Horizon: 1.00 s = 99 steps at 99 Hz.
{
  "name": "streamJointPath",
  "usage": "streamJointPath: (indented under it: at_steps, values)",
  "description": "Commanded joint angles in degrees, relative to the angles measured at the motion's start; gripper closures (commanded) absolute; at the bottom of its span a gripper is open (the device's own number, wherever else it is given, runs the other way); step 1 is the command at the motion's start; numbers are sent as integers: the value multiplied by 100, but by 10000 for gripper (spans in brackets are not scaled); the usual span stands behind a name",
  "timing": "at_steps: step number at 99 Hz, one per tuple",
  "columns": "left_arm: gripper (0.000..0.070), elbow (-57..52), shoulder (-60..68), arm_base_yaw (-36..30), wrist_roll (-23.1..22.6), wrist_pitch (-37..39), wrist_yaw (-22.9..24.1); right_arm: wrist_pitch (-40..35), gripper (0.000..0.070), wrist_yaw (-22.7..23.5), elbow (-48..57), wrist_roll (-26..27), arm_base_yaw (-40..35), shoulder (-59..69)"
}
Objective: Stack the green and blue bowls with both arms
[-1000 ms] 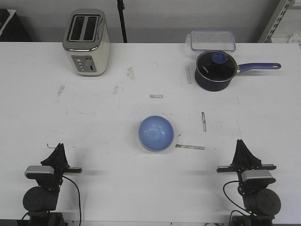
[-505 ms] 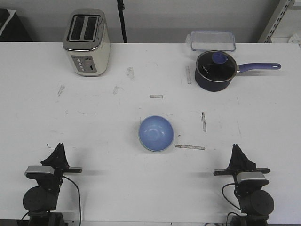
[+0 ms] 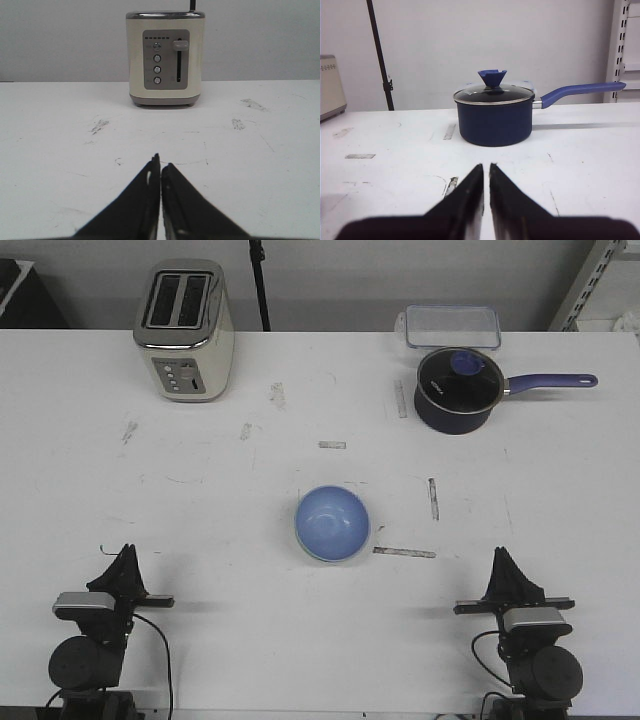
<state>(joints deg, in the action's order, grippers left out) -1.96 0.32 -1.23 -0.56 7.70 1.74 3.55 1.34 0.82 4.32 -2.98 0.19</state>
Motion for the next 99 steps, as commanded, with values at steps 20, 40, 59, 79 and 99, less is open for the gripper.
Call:
streamJointPath:
  at_steps: [20, 40, 59, 79, 99]
  values:
    - [698, 129, -13, 11, -44, 96, 2, 87, 685, -7, -13, -256, -4, -13]
    - [698, 129, -13, 11, -44, 96, 2, 87, 685, -7, -13, -284, -4, -13]
    - [698, 129, -13, 11, -44, 96, 2, 87, 685, -7, -13, -286, -4, -13]
    - [698, 129, -13, 11, -44, 98, 2, 87, 685, -7, -13, -284, -4, -13]
    - [698, 129, -13, 11, -44, 96, 2, 87, 685, -7, -11, -286, -4, -13]
